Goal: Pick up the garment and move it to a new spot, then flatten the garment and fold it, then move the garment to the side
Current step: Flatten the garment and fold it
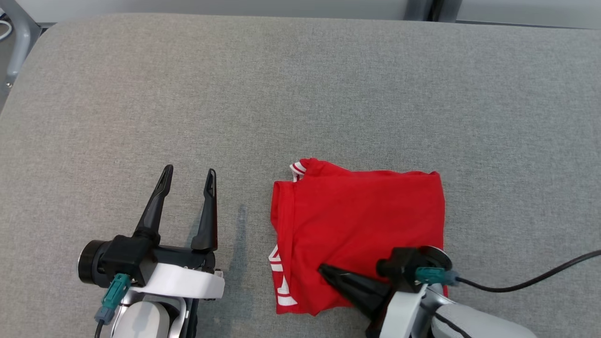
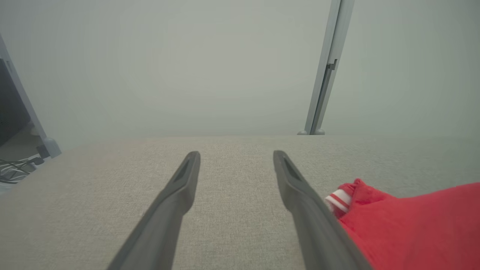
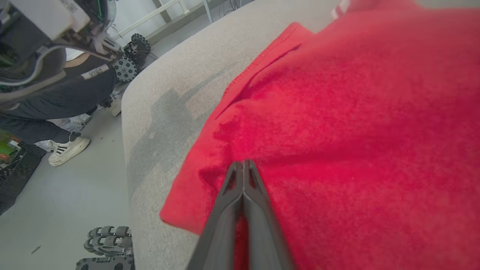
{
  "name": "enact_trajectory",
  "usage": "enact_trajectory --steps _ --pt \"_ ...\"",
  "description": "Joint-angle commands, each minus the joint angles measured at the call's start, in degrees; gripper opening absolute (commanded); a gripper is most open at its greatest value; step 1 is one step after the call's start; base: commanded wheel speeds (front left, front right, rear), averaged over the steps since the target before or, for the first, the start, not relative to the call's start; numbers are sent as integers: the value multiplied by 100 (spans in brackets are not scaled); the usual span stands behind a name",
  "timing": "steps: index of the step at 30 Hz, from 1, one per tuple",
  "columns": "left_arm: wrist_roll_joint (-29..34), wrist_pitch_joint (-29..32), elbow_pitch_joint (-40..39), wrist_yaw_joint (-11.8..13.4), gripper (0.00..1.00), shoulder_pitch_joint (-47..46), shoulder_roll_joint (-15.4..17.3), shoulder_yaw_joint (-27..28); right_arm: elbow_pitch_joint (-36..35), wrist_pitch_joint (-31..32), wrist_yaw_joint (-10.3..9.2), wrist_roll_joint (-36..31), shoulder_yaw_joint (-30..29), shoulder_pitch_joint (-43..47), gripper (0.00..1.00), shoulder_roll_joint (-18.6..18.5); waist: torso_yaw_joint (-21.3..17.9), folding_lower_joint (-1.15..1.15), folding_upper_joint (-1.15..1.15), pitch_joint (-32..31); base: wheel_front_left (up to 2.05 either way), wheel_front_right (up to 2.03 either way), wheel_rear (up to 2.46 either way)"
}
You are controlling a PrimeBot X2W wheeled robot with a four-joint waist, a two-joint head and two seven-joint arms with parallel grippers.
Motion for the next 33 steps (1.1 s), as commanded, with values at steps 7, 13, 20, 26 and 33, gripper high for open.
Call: enact_trajectory --steps 7,13,20,26,33 --pt "48 -23 14 -64 100 -99 5 63 422 -56 1 -309 -35 -245 0 170 -78 0 0 23 0 0 0" --pt "91 -23 15 -63 100 11 29 162 576 -336 1 -269 -1260 128 0 244 -220 0 0 -111 0 0 0" --pt "128 -23 -34 -70 100 121 87 272 -245 -365 1 -331 -3288 936 0 210 -500 0 0 -307 0 0 0" --pt "111 -23 -118 -23 100 258 161 347 -1030 -360 1 -881 -4915 1680 33 335 -706 0 0 -497 0 0 0" --pt "41 53 -268 86 100 435 230 451 -1463 -251 1 -1605 -6284 2363 100 705 -864 0 0 -765 0 0 0"
